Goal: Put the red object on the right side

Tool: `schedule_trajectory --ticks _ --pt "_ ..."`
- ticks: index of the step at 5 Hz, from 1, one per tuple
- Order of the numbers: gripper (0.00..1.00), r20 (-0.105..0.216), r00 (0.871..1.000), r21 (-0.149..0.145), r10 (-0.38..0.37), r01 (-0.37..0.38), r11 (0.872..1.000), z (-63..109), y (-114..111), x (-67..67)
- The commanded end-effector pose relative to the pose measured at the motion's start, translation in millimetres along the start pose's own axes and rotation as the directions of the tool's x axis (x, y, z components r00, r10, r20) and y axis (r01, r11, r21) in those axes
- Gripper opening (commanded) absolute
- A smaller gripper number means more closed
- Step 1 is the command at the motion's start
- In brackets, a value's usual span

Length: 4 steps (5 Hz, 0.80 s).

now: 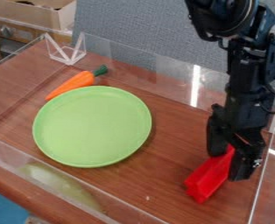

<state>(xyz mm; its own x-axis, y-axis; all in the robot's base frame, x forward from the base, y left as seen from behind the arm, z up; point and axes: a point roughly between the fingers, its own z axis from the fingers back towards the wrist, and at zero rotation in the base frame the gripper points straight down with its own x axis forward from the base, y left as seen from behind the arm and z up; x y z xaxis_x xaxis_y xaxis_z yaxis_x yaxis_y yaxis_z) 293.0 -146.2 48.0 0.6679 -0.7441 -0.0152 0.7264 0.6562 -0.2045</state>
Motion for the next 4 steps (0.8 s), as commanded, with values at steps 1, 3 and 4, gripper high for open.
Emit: schedule_trajectory --ticks 1,3,4 --pt "1.0 -0.027 0.999 -0.02 -0.034 0.033 0.999 -19.6 3 -2.1" --pt "1.0 -0.068 0.997 -0.072 -0.027 0.022 0.997 -40.7 16 -9.4" --pt "1.0 -0.085 0.996 -0.109 -0.013 0.004 0.994 -36.9 20 -22.3"
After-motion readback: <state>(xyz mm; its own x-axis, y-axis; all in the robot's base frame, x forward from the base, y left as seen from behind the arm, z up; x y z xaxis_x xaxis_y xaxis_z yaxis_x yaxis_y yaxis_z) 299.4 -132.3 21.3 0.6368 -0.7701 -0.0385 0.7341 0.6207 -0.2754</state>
